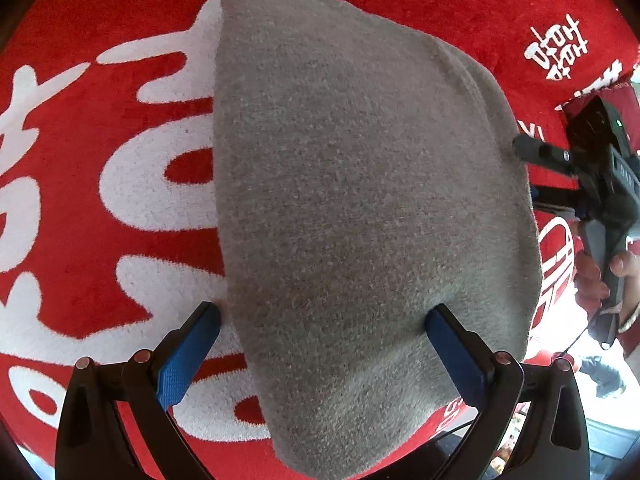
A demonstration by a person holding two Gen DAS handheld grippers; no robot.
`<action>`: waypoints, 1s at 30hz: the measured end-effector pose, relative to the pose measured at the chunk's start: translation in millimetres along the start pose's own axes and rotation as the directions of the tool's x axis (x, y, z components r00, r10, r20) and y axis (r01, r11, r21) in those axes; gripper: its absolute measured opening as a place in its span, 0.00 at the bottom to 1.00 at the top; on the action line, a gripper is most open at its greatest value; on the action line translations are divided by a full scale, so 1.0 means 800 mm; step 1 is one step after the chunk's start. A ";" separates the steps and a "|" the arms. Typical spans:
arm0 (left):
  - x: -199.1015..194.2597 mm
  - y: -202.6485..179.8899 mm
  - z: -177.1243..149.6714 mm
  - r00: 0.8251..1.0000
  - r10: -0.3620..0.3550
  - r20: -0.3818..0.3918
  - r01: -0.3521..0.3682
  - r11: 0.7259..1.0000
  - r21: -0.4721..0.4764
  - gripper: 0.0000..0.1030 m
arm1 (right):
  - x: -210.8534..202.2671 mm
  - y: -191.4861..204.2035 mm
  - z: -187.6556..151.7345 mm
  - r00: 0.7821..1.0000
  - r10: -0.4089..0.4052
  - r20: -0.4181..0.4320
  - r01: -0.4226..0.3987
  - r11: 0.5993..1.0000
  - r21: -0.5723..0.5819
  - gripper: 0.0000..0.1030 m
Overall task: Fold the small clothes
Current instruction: 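Move both open grippers to the edge of the folded grey sweater, then close both grippers on the sweater edge and lift it slightly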
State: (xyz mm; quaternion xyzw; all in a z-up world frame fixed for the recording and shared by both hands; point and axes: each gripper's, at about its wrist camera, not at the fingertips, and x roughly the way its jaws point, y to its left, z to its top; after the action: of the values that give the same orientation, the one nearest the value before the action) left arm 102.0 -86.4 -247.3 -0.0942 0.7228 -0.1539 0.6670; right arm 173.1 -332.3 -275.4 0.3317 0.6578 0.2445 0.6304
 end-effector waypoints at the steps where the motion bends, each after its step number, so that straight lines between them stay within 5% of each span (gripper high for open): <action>1: 0.001 -0.001 0.001 1.000 -0.004 0.003 0.004 1.000 0.006 1.00 | 0.002 0.000 0.004 1.000 0.020 0.000 -0.020 1.000 0.001 0.82; 11: 0.005 -0.006 0.009 0.993 -0.106 0.049 0.109 0.992 -0.061 1.00 | 0.028 0.000 0.035 0.989 0.145 -0.025 -0.145 0.989 -0.005 0.82; 16: 0.008 -0.011 0.012 0.995 -0.057 0.077 0.058 0.998 -0.009 1.00 | 0.032 -0.009 0.036 0.984 0.178 -0.030 -0.178 0.984 0.012 0.82; 18: 0.005 -0.014 0.010 0.994 -0.035 0.104 0.036 0.999 -0.008 0.97 | 0.029 -0.012 0.035 0.988 0.150 -0.023 -0.149 0.988 0.037 0.71; 19: 0.004 -0.016 0.008 0.993 -0.019 0.116 0.021 1.000 -0.010 0.91 | 0.027 -0.011 0.034 0.996 0.084 -0.027 -0.083 0.996 0.035 0.51; 20: 0.000 -0.018 0.005 0.991 -0.012 0.133 0.013 1.000 -0.006 0.88 | 0.025 -0.011 0.033 0.998 0.052 -0.031 -0.051 0.998 0.030 0.42; 25: -0.028 -0.016 0.000 0.982 -0.042 0.182 0.042 0.999 0.002 0.56 | 0.008 0.003 0.024 0.994 0.105 -0.003 -0.105 0.994 0.020 0.34; 30: -0.057 -0.009 -0.004 0.971 -0.124 0.203 0.123 0.992 0.015 0.52 | -0.009 0.024 0.008 0.982 0.189 0.030 -0.190 0.980 0.053 0.29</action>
State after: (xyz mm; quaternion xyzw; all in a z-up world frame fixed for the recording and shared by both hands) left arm 102.6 -77.2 -201.7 -0.1535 0.6431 -0.1857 0.7269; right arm 181.7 -325.7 -256.5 0.4133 0.6219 0.2808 0.6029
